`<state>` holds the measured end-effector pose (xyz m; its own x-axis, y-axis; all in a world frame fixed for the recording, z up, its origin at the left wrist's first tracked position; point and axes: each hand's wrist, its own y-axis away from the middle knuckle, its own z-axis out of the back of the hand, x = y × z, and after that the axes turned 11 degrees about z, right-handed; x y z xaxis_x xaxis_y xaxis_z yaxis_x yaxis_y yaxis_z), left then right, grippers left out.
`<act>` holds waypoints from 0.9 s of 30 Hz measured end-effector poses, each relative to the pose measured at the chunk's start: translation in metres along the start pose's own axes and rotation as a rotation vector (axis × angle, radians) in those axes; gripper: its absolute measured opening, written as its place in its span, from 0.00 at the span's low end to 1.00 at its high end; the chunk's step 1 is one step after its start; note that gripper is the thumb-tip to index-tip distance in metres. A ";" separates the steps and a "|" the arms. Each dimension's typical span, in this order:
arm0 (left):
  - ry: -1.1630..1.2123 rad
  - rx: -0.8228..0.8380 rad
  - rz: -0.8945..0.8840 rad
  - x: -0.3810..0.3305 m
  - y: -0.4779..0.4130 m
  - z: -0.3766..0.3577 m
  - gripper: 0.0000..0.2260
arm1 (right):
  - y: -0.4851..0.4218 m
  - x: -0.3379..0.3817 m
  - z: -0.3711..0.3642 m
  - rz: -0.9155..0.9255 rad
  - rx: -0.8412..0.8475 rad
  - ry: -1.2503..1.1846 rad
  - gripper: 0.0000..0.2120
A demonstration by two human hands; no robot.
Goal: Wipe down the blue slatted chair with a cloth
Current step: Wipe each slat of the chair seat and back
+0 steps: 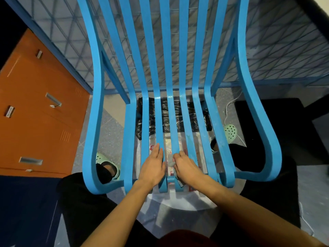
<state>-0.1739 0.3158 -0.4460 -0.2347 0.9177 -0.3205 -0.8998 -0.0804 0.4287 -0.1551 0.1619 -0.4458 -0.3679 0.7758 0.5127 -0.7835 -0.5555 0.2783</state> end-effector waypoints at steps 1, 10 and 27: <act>-0.063 -0.024 -0.043 0.001 -0.004 0.000 0.26 | -0.002 0.000 0.001 -0.004 0.007 0.011 0.14; -0.139 -0.070 -0.123 0.016 -0.041 -0.001 0.25 | -0.031 -0.015 0.014 0.029 0.007 0.010 0.16; -0.089 -0.114 -0.144 0.025 -0.049 -0.009 0.26 | -0.142 -0.056 0.081 0.018 -0.160 0.026 0.07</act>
<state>-0.1388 0.3392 -0.4827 -0.0718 0.9533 -0.2933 -0.9586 0.0153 0.2843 0.0172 0.1727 -0.4478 -0.3942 0.7747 0.4944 -0.8457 -0.5164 0.1348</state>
